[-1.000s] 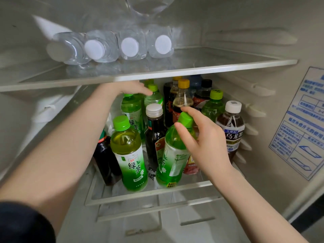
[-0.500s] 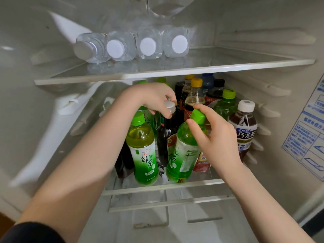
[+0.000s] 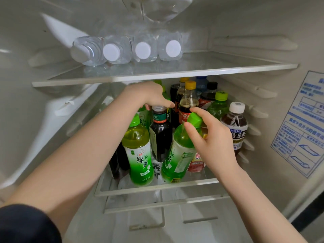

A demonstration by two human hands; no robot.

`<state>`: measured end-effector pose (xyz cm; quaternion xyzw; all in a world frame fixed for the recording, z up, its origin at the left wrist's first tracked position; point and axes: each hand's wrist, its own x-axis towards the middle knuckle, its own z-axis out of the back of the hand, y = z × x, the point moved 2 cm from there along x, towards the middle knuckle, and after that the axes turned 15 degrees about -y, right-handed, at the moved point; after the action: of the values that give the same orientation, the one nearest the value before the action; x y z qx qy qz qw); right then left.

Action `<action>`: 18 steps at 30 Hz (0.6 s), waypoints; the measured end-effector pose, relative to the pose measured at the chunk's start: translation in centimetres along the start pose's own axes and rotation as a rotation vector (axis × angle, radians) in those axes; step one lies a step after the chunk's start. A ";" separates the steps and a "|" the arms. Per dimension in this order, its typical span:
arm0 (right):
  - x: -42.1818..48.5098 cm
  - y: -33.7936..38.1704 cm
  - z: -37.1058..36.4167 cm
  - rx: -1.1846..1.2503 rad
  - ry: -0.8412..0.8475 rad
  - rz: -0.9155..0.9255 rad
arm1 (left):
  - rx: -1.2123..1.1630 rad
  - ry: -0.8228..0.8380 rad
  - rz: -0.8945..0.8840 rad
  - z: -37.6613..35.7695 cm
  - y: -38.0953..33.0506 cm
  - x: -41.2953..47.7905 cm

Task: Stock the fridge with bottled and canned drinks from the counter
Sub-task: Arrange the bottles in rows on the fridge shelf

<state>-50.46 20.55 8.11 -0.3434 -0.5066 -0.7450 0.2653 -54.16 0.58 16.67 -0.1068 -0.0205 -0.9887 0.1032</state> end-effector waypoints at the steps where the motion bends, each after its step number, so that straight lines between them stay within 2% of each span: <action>1: 0.0 0.0 0.1 -0.004 0.001 0.002 | -0.053 0.037 -0.036 0.2 0.1 0.0; 4: -0.1 0.0 0.2 -0.010 0.002 0.002 | -0.234 0.121 -0.114 0.3 0.4 -0.1; 6: -0.1 0.0 0.3 -0.014 0.004 0.004 | -0.273 0.088 -0.116 0.0 0.4 0.1; 11: -0.2 0.0 0.4 -0.029 0.008 0.021 | -0.076 -0.077 -0.108 -0.6 0.2 1.3; 15: -0.2 0.1 0.4 -0.036 0.013 0.035 | -0.035 0.023 -0.109 -0.7 0.6 1.5; 18: -0.1 0.0 0.3 -0.035 0.007 0.039 | -0.035 0.020 -0.151 -0.8 0.5 1.5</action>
<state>-50.27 20.85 8.11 -0.3552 -0.4857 -0.7496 0.2758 -55.62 -0.29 16.24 -0.0970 -0.0103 -0.9949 0.0267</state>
